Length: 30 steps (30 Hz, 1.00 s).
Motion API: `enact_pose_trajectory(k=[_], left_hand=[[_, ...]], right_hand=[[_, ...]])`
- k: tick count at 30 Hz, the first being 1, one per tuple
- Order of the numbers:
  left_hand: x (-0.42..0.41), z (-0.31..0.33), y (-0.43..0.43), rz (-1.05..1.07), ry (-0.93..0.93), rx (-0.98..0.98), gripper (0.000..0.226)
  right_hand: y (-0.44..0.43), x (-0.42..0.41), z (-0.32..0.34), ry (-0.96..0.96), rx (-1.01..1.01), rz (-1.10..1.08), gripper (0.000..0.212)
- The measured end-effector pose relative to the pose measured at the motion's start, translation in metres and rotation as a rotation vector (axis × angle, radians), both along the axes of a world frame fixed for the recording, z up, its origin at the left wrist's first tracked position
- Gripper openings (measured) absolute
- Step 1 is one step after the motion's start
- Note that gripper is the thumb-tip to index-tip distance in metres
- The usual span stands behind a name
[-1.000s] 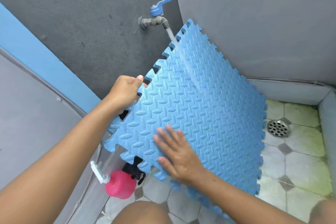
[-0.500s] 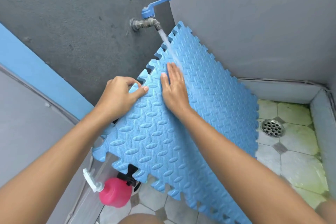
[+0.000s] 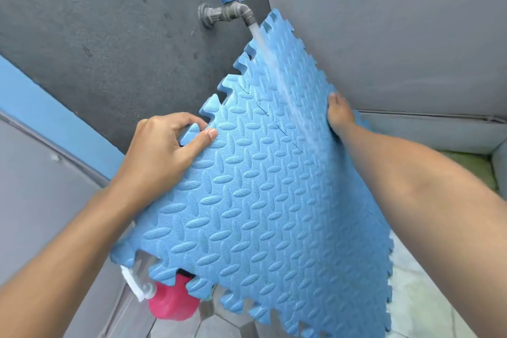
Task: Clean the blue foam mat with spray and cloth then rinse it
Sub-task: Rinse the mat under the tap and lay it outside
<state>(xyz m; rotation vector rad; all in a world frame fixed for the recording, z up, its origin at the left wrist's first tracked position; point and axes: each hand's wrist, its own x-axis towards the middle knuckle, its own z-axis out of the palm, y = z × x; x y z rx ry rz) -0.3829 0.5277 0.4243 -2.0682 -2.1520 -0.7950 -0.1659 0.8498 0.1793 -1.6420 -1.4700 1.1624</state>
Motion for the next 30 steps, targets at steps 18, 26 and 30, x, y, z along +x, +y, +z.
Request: enact_pose_trajectory(k=[18, 26, 30], left_hand=[[0.002, 0.007, 0.011, 0.084, -0.001, -0.036, 0.029], [0.004, 0.008, 0.011, 0.126, -0.025, -0.071, 0.033], [0.007, 0.009, 0.012, 0.12, -0.015, -0.066, 0.031]], right_hand=[[-0.296, -0.033, 0.007, 0.031, 0.628, 0.363, 0.063], [-0.257, 0.076, -0.107, -0.086, -0.339, -0.179, 0.062], [-0.269, 0.0, -0.027, -0.024, 0.119, 0.06, 0.057]])
